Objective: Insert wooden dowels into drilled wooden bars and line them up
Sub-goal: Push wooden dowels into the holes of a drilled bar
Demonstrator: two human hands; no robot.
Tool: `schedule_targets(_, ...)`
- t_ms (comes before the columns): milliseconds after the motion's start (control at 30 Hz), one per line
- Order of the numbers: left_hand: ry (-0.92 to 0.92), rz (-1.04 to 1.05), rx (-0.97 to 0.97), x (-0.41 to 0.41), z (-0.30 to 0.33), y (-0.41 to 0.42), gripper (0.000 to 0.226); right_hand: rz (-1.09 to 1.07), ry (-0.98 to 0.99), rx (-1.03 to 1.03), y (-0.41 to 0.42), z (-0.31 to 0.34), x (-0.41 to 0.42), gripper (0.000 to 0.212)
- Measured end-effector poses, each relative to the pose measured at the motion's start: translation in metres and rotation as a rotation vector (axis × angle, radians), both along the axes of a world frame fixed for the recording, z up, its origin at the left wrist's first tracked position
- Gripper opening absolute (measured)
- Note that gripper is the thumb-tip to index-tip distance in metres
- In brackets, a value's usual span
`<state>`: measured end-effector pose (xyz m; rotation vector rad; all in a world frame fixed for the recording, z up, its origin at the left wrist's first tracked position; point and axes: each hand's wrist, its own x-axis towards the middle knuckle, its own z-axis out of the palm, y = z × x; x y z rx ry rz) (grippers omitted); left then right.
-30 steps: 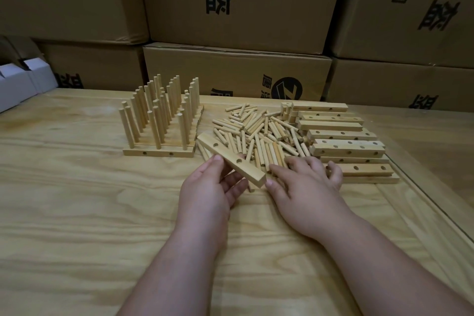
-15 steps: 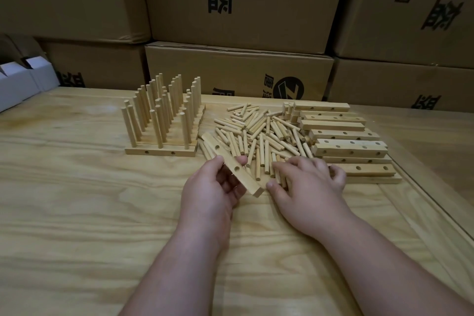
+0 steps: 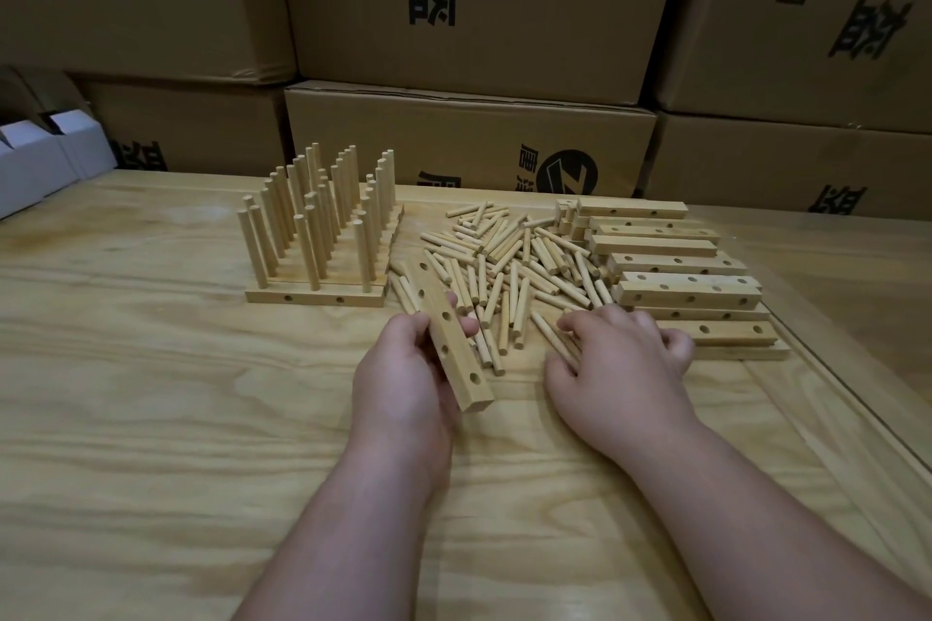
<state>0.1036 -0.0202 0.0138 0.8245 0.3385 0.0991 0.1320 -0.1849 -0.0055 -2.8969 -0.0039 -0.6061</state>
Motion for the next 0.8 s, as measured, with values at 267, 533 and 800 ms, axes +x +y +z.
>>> schedule_targets(267, -0.095, -0.034, 0.111, -0.0021, 0.0023, 0.0018, 0.028, -0.032, 0.021, 0.017, 0.0003, 0.002, 0.0012, 0.042)
schedule_targets(533, -0.181, -0.07, 0.131, -0.0035, -0.0018, 0.0001, 0.026, -0.036, -0.004, 0.014, 0.0004, 0.0078, -0.0023, 0.03)
schedule_targets(800, -0.137, -0.036, 0.138, -0.0046, 0.0009, -0.002, 0.034, 0.006, -0.104, 0.137, 0.0003, 0.0083, -0.003, 0.022)
